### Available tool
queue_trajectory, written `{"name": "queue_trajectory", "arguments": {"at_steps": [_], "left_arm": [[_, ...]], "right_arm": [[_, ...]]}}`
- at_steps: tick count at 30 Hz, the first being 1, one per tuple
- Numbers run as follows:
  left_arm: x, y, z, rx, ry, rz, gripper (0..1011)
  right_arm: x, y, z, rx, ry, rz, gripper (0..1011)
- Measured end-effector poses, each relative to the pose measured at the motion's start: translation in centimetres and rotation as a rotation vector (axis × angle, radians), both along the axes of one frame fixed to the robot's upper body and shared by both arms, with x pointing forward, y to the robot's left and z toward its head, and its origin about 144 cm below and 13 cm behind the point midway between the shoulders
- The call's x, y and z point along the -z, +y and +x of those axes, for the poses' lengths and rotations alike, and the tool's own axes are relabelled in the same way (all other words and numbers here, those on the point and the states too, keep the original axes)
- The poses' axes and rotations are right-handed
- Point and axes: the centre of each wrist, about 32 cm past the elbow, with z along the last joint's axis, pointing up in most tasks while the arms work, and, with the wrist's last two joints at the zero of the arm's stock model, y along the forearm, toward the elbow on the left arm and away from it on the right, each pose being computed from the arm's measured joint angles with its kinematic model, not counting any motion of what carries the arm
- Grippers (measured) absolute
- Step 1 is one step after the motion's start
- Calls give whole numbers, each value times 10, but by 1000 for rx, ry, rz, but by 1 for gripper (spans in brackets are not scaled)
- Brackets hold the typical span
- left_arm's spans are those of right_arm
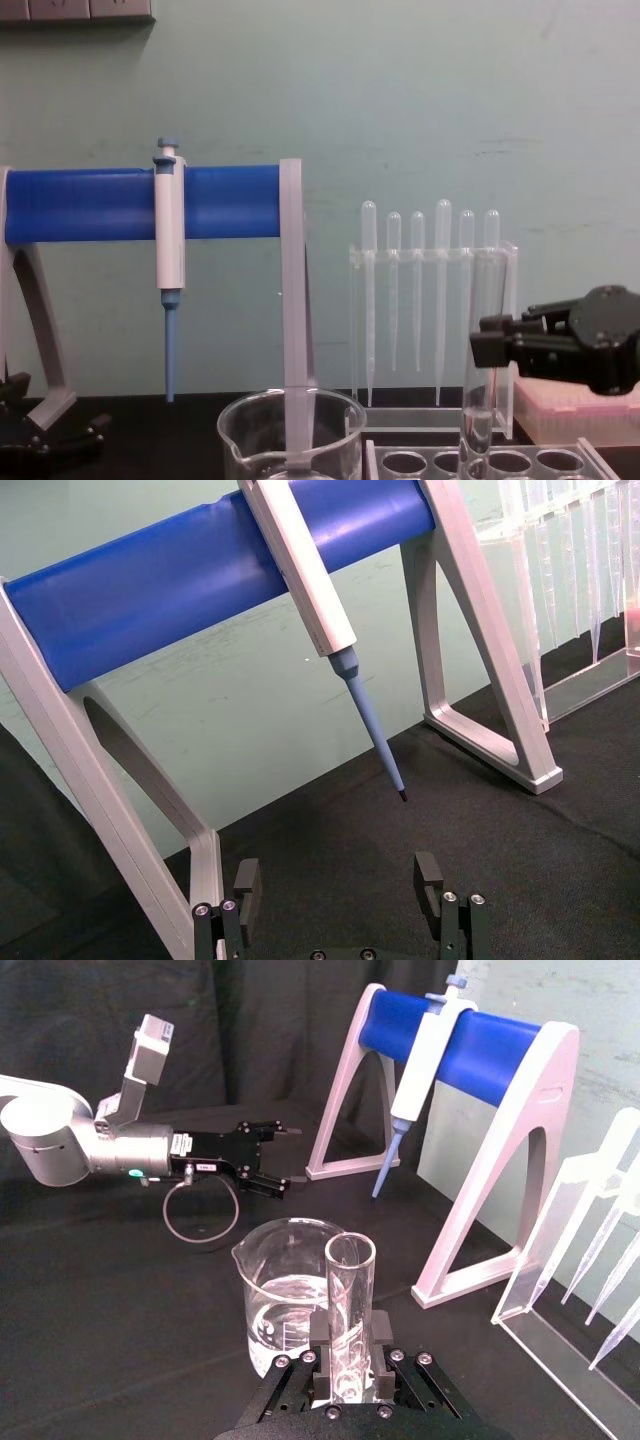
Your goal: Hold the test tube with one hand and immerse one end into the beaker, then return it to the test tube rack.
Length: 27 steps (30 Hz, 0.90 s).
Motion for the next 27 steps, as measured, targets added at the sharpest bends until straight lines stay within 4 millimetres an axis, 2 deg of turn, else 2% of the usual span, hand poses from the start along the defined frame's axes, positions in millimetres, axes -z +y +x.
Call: {"name": "queue_trajectory", "arguments": {"at_steps": [14, 27], "left_arm": [[0, 0, 0, 0, 0, 0, 1000], [0, 0, 0, 0, 0, 0, 1000]], "right_arm": [[19, 2, 7, -8, 23, -7, 238], [23, 3, 7, -7, 25, -20, 238]]}}
